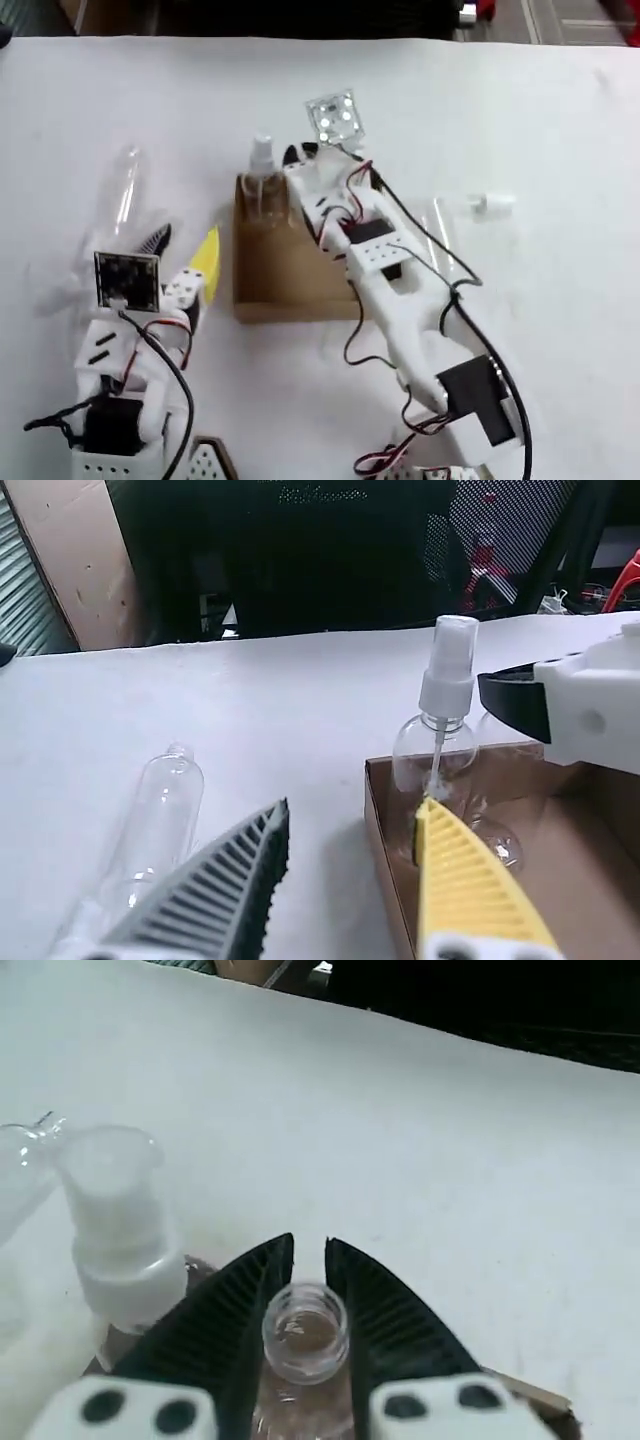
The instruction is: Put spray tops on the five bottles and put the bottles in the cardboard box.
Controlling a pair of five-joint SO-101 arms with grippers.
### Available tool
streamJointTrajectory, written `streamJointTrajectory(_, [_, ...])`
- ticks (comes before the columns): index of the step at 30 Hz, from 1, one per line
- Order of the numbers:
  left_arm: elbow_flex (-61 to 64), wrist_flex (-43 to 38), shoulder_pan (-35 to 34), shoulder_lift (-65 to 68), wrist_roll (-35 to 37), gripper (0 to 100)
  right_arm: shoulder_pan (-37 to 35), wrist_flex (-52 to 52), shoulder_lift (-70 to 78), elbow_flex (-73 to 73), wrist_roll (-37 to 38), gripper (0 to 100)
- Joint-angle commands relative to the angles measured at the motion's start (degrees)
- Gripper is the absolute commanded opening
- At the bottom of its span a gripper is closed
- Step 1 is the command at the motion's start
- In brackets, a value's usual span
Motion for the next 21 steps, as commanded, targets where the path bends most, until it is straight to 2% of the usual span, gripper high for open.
streamJointTrajectory(1, [-0.4, -1.4, 0.0, -0.5, -0.5, 19, -0.3, -1.4, -0.3, -2.6, -0.3, 1.6])
streamJointTrajectory(12, [-0.4, -1.3, 0.0, -0.5, -0.5, 19, 0.2, -2.2, -0.2, -2.9, 0.0, 1.6])
streamJointTrajectory(16, [-0.4, -1.3, 0.0, -0.5, -0.5, 19, -0.3, -3.2, -0.2, -2.5, 5.7, 1.6])
streamJointTrajectory(21, [-0.4, -1.3, 0.0, -0.5, -0.5, 19, -0.3, -2.9, -0.4, -2.5, 6.2, 1.6])
